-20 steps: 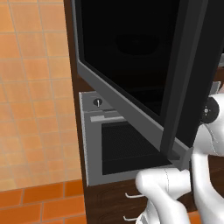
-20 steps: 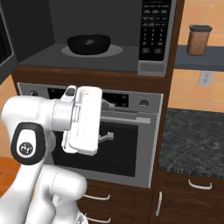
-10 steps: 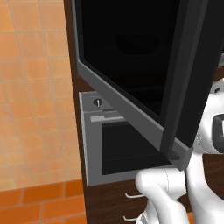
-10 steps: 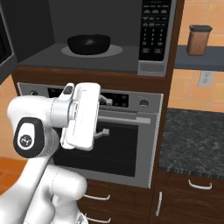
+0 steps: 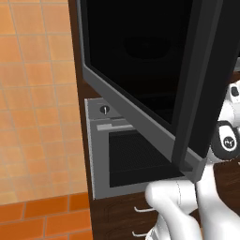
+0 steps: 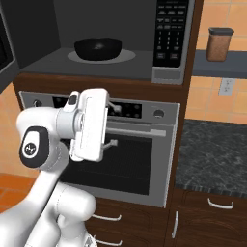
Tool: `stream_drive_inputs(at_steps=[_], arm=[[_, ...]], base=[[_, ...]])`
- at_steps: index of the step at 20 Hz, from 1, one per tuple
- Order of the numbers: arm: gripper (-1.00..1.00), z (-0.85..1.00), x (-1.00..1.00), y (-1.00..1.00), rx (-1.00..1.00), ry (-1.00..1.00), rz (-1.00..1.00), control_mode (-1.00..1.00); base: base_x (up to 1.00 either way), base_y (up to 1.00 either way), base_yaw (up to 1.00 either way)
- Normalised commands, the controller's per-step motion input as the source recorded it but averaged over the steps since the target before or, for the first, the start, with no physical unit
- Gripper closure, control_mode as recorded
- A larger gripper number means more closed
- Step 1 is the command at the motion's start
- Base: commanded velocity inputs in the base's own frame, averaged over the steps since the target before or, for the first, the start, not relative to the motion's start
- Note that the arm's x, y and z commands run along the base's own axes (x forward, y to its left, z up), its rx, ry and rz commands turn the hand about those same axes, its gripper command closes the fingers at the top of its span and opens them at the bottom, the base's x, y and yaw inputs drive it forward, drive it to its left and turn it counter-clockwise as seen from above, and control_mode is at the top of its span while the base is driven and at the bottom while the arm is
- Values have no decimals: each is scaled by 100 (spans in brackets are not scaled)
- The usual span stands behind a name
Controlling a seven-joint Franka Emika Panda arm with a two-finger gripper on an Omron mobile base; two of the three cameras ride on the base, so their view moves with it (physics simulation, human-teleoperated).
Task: Open the microwave, place the bowl with waffle inside the microwave, then close the microwave door and turn it on.
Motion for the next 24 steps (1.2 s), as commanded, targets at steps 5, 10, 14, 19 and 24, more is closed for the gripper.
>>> stream_drive_inputs(at_steps=[5, 10, 14, 19, 24], arm=[[-100, -11, -7, 2, -13, -20, -1, -100], [-100, -4, -20, 12, -1, -14, 0, -100], [-100, -7, -15, 23, 0, -10, 0, -100], [-100, -17, -12, 23, -2, -13, 0, -100], [-100, -44, -5, 3, -18, -12, 0, -100]], base=[[0, 0, 0], [0, 0, 0], [0, 0, 0], [0, 0, 0], [0, 0, 0]])
